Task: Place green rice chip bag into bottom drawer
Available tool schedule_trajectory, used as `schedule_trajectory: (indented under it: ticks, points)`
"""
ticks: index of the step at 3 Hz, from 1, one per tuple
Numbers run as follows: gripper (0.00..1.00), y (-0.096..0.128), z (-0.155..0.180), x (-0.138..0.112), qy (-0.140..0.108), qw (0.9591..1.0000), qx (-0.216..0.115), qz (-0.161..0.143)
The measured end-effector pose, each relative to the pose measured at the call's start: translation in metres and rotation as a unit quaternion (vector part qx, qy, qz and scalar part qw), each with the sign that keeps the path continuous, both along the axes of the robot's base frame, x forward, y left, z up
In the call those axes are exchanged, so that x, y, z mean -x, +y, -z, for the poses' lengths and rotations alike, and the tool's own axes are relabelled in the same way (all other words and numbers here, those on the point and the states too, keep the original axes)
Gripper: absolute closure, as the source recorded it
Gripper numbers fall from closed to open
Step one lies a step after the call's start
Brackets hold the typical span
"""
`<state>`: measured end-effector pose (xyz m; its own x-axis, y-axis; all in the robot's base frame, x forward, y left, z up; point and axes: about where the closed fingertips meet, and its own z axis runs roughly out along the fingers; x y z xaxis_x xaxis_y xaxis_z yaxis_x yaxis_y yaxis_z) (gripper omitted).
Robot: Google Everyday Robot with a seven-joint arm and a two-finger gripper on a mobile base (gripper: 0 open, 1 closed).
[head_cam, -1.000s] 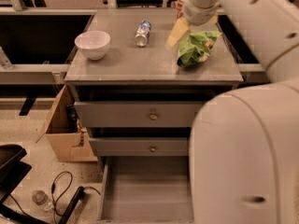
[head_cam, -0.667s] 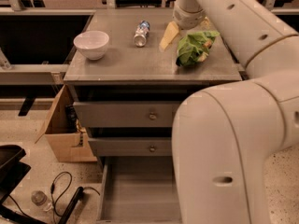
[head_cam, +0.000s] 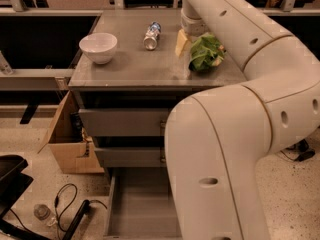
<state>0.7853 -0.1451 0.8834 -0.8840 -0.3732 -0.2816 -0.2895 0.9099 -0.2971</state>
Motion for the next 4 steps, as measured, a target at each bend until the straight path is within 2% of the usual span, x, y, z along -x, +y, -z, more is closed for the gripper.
schedule_trajectory:
  ticks: [1,3,4]
  points:
    - [0.49,-0.017,0.007,0.004,0.013,0.9987,0.033,0.037]
    - [0.95,-0.017,0.007,0.004,0.013,0.9987,0.033,0.037]
    - [1.00,-0.022,-0.004,0.009,0.005,0.9997,0.022,0.008]
